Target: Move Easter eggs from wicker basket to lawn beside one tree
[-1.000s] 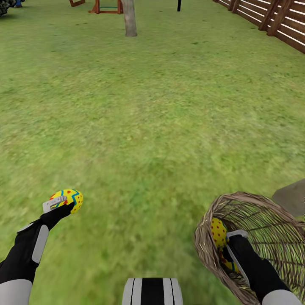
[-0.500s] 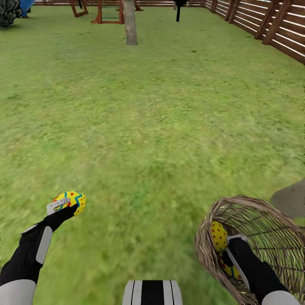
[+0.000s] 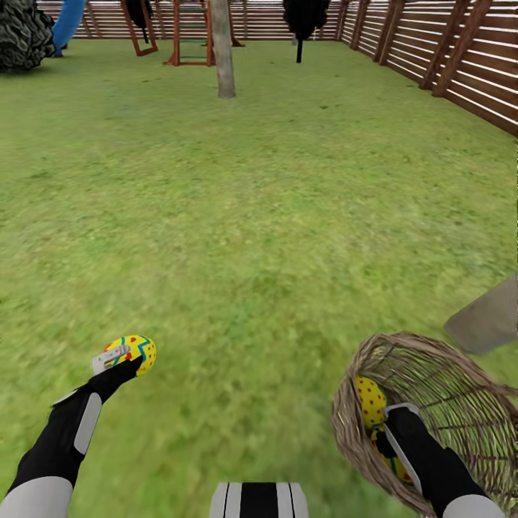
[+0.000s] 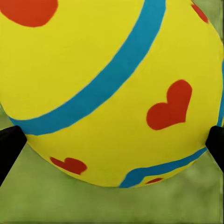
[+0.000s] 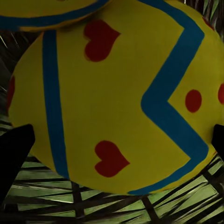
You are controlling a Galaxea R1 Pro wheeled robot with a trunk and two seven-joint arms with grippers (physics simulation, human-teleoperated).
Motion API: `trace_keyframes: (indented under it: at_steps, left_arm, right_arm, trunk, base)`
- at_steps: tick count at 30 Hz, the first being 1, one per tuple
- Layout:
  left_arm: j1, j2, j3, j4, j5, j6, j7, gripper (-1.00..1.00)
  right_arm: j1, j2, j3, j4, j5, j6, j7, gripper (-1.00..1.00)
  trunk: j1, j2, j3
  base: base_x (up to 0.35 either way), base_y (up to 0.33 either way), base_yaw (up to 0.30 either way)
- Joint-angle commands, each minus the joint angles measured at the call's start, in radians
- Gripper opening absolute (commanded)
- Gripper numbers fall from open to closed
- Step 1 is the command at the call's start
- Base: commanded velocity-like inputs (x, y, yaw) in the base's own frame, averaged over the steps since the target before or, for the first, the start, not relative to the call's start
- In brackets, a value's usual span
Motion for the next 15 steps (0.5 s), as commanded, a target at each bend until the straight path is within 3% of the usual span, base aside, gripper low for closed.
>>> trace_keyframes:
  at_steps: [1,12,15]
  left_arm:
    - [0.000,-0.004,0.003,-0.001,0.005,0.007,-0.003,-1.00]
    - [0.000,-0.010,0.004,0.000,0.005,0.008,-0.001,-1.00]
    - [0.000,-0.010,0.004,0.005,0.006,0.008,-0.001,-1.00]
  right_arm:
    - [-0.001,-0.001,0.002,-0.002,0.006,0.006,-0.002,-1.00]
    - [-0.001,0.000,0.002,-0.001,0.006,0.003,-0.002,-1.00]
    - [0.000,0.001,0.002,0.001,0.006,0.003,-0.001,-1.00]
  trunk:
    - [-0.001,0.000,0.002]
    - [-0.006,0.003,0.031]
    - [-0.007,0.003,0.042]
  base:
    - [-0.009,0.000,0.000]
    - [0.003,0.000,0.000]
    - [0.281,0.000,0.000]
